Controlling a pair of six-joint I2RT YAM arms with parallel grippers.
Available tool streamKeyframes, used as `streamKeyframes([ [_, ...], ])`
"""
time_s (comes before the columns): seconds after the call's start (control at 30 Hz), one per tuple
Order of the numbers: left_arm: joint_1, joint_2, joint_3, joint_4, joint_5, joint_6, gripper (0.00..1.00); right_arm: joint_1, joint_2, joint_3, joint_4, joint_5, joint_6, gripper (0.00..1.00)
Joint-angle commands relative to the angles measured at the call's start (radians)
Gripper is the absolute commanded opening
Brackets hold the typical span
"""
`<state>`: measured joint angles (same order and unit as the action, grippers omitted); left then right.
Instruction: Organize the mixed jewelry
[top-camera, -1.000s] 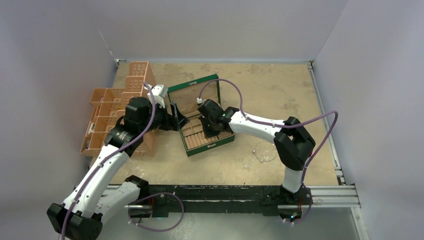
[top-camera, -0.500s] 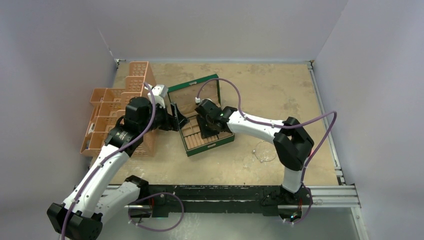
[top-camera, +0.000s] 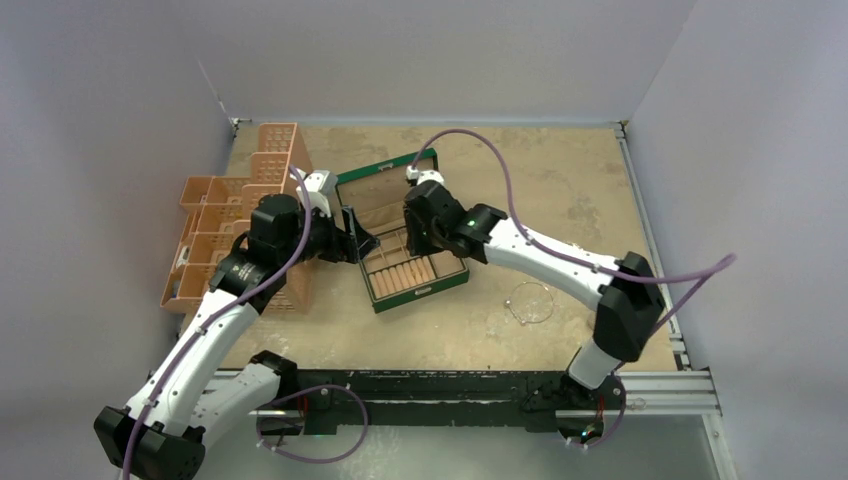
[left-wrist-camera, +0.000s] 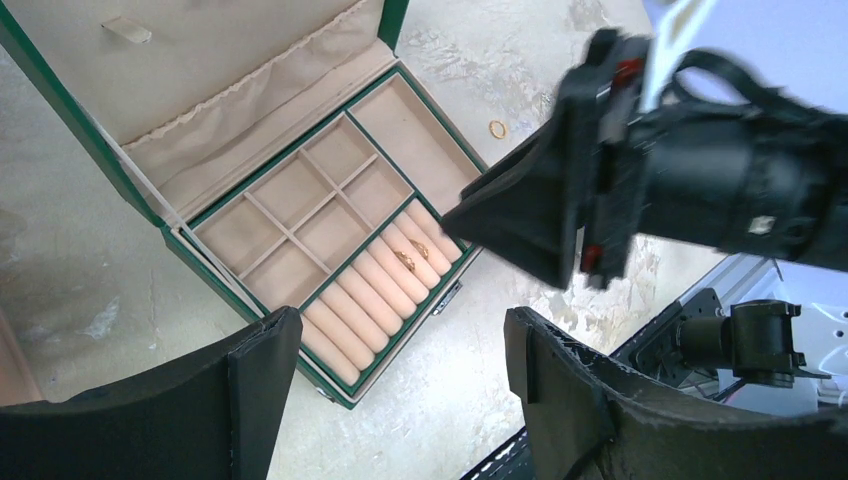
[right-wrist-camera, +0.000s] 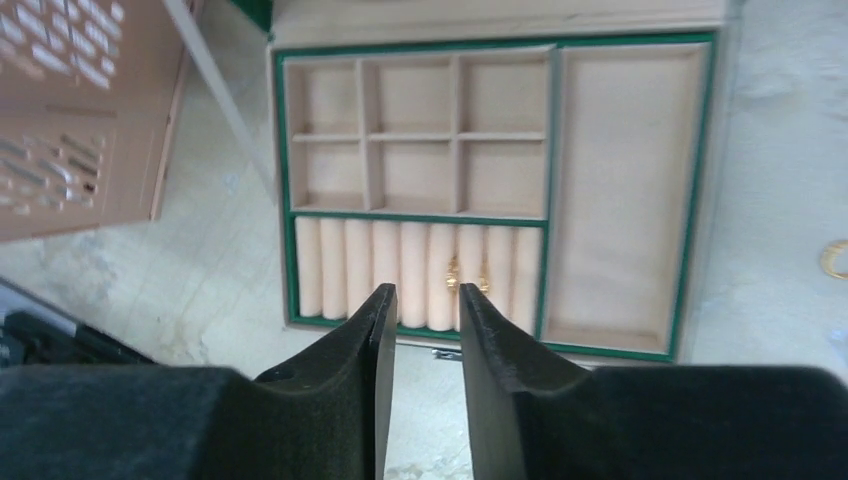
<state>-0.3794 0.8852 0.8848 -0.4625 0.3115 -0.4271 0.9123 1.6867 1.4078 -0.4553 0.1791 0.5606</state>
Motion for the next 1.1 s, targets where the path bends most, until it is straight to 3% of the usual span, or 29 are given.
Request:
streamKeyframes([
  [0.0, 0.01, -0.032, -0.009, 0.065, 0.029, -0.004, 0.74, -0.053, -0.134, -0.071, 0.051, 0.208, 0.061, 0.3],
  [0.2, 0.01, -0.04, -0.014, 0.093, 0.081, 0.002, 0.75, -0.281, -0.231, -0.252, 0.138, 0.207, 0.139, 0.33],
  [0.37, 0.011, -0.059, -0.018, 0.094, 0.076, 0.003, 0.75, -0.368, -0.173, -0.291, 0.146, 0.179, 0.132, 0.35],
  [0.57, 0.011, -0.056, -0.021, 0.093, 0.082, 0.002, 0.75, -0.395, -0.047, -0.277, 0.128, 0.158, 0.115, 0.35],
  [1.07, 0.011, -0.067, -0.021, 0.085, 0.076, 0.002, 0.75, -0.396, 0.09, -0.255, 0.098, 0.235, 0.124, 0.25],
])
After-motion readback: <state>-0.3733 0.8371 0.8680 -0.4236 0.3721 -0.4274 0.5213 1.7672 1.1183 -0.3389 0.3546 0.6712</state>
